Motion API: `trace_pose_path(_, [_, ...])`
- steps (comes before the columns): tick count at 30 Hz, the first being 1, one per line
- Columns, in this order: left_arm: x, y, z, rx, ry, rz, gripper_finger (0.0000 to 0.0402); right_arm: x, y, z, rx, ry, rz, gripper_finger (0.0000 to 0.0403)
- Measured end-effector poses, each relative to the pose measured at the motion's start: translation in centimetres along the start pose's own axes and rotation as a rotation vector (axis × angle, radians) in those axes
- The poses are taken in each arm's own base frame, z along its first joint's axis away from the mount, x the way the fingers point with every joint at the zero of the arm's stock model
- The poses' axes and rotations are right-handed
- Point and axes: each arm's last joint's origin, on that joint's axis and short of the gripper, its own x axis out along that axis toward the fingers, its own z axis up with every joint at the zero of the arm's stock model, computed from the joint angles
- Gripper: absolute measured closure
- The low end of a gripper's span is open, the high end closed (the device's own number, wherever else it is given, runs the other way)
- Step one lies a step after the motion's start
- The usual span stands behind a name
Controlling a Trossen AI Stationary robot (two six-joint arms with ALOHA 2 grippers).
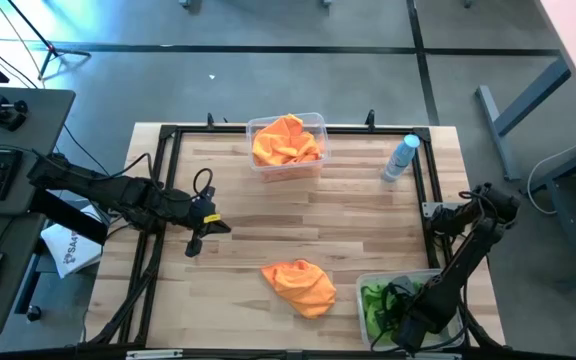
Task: Sort microfiber towel by color & place in baskets
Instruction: Put the green microfiber towel into the bottom transparent bin, then put the orange microfiber towel into the top transparent bin
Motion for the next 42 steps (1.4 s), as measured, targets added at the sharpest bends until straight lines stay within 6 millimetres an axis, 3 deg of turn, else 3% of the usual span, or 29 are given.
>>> trace_pose_path(8, [0.0,0.0,0.0,-0.001,-0.003,0.015,0.0401,-0.2,0.3,-0.2,0.005,0.037,0.043,0.0344])
trace_pose_path(14, [0.0,0.0,0.0,-0.001,-0.004,0.016,0.0401,-2.1,0.8,-0.8,0.004,0.067,0.088,0.0285])
trace_pose_path(22, [0.0,0.0,0.0,0.000,-0.004,0.017,0.0401,-8.2,1.3,-2.0,-0.015,0.000,0.117,0.0267])
trace_pose_path(28, [0.0,0.0,0.0,-0.001,-0.005,0.017,0.0401,-13.6,1.0,-1.7,-0.030,-0.143,0.187,0.0267])
trace_pose_path(32, [0.0,0.0,0.0,0.000,-0.005,0.017,0.0401,-16.0,0.7,-1.1,-0.049,-0.267,0.252,0.0267])
trace_pose_path(36, [0.0,0.0,0.1,-0.001,-0.012,0.017,0.0401,-16.6,0.7,-0.1,-0.063,-0.428,0.303,0.0267])
trace_pose_path(39, [0.0,0.1,0.2,-0.006,-0.032,0.037,0.0401,-16.1,1.4,1.3,-0.138,-0.549,0.300,0.0267])
trace_pose_path(42, [0.0,0.1,0.5,-0.032,-0.061,0.059,0.0402,-15.1,2.5,3.5,-0.055,-0.634,0.281,0.0271])
